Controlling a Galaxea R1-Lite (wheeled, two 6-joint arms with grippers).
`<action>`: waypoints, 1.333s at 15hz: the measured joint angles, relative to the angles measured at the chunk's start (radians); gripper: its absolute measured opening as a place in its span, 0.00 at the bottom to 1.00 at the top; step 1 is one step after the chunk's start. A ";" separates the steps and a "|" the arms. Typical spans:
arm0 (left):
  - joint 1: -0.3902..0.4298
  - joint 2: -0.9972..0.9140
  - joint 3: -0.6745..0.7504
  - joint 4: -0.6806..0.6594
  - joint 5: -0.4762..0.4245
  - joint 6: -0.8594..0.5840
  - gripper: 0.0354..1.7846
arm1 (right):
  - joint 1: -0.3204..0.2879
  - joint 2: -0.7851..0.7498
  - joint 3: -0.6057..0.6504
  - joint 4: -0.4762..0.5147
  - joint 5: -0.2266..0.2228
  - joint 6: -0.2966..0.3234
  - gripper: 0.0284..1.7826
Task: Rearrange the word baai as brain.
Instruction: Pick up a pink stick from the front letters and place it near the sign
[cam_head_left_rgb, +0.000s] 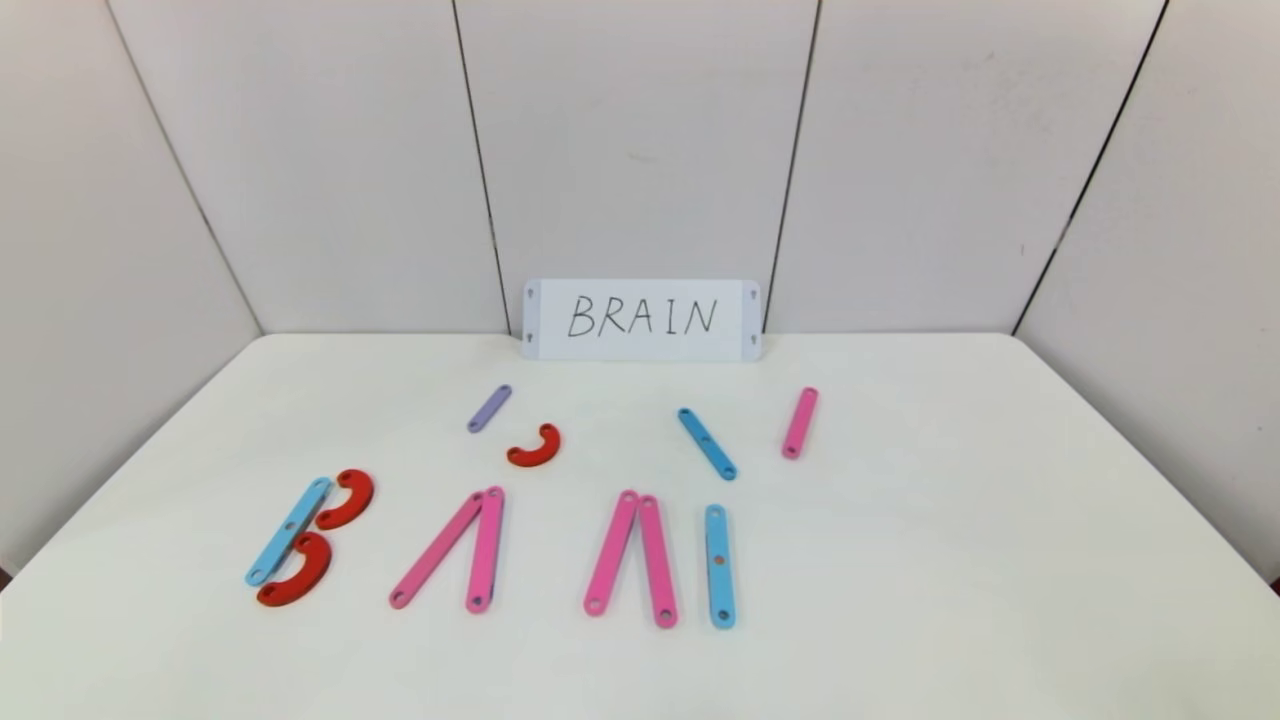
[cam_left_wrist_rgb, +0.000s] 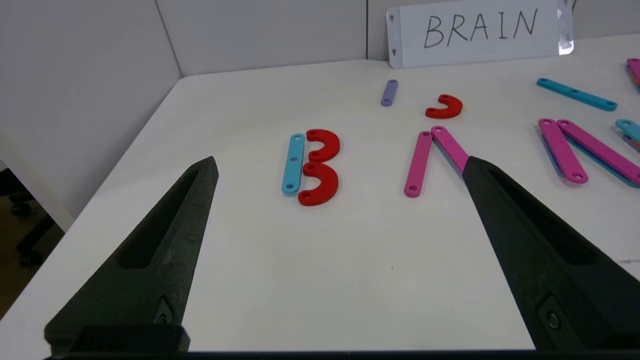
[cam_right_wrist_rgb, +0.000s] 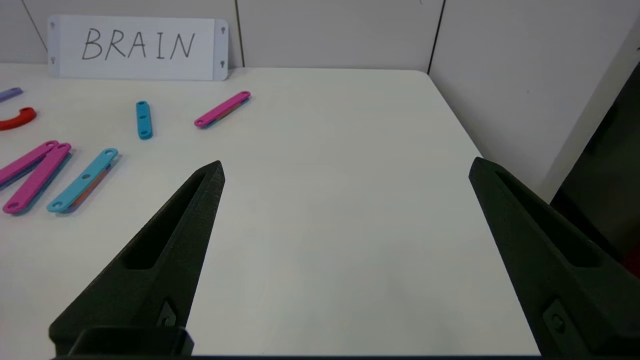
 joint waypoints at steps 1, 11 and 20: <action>0.000 0.003 -0.046 0.029 -0.003 0.000 0.96 | 0.000 0.006 -0.052 0.036 0.001 0.000 0.96; -0.002 0.598 -0.721 0.145 -0.003 -0.013 0.96 | -0.023 0.637 -0.940 0.313 -0.014 0.015 0.96; 0.009 1.253 -1.083 0.323 0.023 -0.165 0.96 | 0.014 1.323 -1.501 0.823 -0.007 0.143 0.96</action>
